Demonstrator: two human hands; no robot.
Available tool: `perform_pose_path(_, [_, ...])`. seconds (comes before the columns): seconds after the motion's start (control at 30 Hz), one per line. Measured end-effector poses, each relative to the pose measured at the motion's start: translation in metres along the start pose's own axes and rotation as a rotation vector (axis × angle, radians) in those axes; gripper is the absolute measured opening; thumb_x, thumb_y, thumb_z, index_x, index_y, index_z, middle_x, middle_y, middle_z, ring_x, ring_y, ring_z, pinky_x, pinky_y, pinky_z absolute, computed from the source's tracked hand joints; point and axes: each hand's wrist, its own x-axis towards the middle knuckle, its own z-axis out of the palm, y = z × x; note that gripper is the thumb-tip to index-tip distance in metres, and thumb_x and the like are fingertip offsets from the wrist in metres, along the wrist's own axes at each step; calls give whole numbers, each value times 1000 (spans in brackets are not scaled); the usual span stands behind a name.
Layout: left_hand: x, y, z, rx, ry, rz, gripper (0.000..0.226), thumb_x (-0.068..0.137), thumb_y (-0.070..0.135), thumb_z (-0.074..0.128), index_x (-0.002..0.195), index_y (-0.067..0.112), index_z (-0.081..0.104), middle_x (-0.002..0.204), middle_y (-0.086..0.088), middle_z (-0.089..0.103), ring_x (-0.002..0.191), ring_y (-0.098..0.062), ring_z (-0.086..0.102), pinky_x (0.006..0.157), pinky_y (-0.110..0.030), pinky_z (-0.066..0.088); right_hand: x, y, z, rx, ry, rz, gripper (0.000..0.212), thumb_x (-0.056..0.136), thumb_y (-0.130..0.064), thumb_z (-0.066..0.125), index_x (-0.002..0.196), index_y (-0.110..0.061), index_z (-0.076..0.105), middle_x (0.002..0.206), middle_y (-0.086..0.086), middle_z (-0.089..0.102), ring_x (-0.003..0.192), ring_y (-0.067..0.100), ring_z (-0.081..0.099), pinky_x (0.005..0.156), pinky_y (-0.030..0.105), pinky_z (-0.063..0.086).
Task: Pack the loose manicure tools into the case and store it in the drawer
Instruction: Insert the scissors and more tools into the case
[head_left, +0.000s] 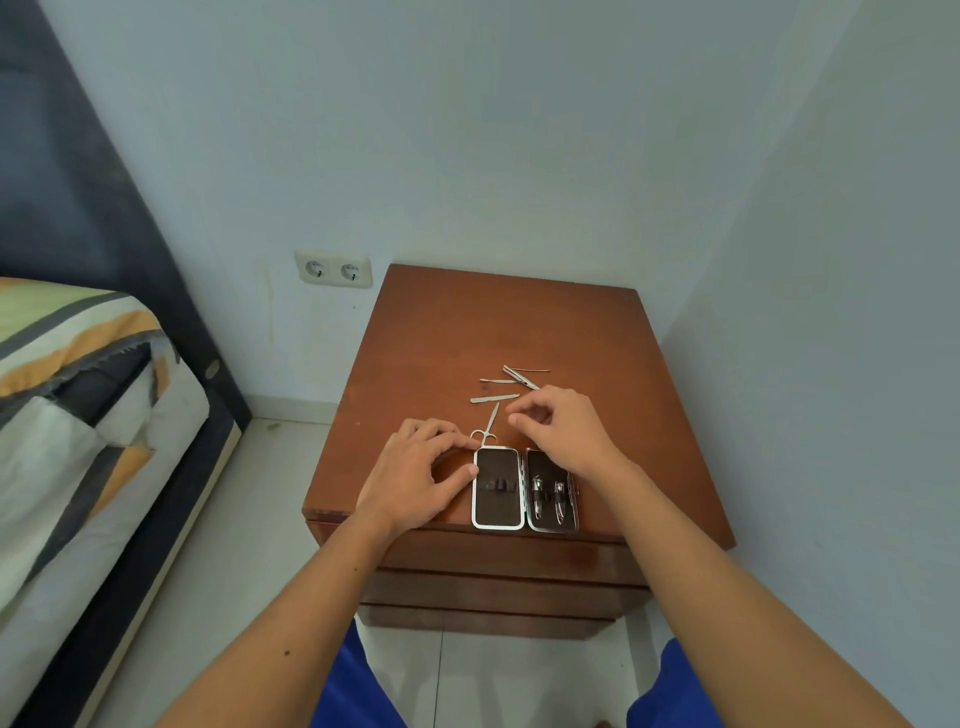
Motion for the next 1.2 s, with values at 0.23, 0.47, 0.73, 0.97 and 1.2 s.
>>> perform_pose_path(0.23, [0, -2, 1, 8, 1, 1, 32, 96, 56, 62, 125, 43, 69, 126, 26, 57, 121, -4, 42, 105, -28, 35, 19, -15, 31, -62, 11, 325, 36, 77, -57, 84, 76, -22, 83, 84, 0, 79, 90, 20, 70, 74, 30, 49])
perform_pose_path(0.47, [1, 1, 0, 12, 1, -5, 32, 97, 55, 63, 126, 42, 69, 127, 26, 57, 121, -4, 42, 105, -27, 34, 29, -30, 41, -73, 133, 510, 52, 67, -57, 92, 95, -15, 79, 104, 9, 77, 110, 29, 68, 83, 35, 54])
perform_pose_path(0.73, [1, 2, -1, 12, -2, 1, 32, 96, 58, 61, 125, 44, 69, 125, 27, 56, 119, -4, 43, 106, -28, 35, 32, -38, 32, -90, 82, 569, 49, 76, -42, 88, 108, -9, 72, 118, 13, 73, 116, 32, 67, 81, 33, 51])
perform_pose_path(0.97, [0, 3, -2, 10, -1, -7, 30, 96, 56, 62, 124, 45, 69, 123, 29, 54, 120, -1, 40, 105, -26, 33, 24, -40, 32, -78, 84, 534, 30, 74, -39, 77, 87, -12, 73, 104, 8, 76, 105, 32, 70, 75, 31, 51])
perform_pose_path(1.2, [0, 2, -1, 15, -4, -4, 31, 97, 57, 61, 125, 46, 68, 123, 31, 52, 119, -1, 40, 104, -23, 31, 6, -28, 21, 94, 149, 490, 17, 75, -33, 76, 63, -22, 78, 71, -5, 76, 82, 18, 70, 70, 27, 48])
